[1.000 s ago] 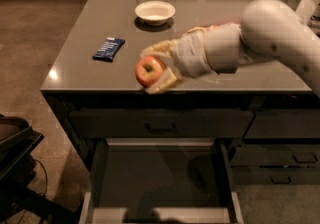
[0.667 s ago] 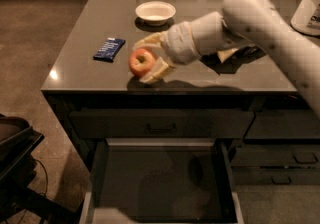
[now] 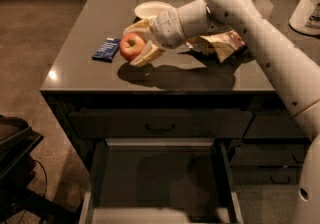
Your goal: Pick apple from middle drawer and place on counter
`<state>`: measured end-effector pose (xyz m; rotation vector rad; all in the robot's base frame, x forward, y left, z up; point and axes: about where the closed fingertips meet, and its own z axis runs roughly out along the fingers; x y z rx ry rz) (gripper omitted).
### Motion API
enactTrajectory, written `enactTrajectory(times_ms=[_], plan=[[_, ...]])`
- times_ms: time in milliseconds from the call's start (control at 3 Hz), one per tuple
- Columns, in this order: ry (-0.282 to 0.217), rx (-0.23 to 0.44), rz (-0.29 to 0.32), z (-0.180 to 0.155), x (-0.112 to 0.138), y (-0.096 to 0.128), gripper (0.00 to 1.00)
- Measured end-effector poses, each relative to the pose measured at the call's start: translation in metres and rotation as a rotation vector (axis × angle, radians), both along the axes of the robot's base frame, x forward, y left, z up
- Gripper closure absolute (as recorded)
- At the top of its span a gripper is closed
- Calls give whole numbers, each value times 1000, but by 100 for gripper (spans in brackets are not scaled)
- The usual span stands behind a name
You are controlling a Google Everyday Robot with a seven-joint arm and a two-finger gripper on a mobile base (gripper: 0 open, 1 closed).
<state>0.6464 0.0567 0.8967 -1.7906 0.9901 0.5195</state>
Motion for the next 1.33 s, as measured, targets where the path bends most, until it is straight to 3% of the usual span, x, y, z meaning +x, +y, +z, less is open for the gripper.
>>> enactTrajectory(times_ms=[1000, 1333], plan=[[0, 0, -1, 0, 0, -1, 12], [0, 0, -1, 0, 0, -1, 0]])
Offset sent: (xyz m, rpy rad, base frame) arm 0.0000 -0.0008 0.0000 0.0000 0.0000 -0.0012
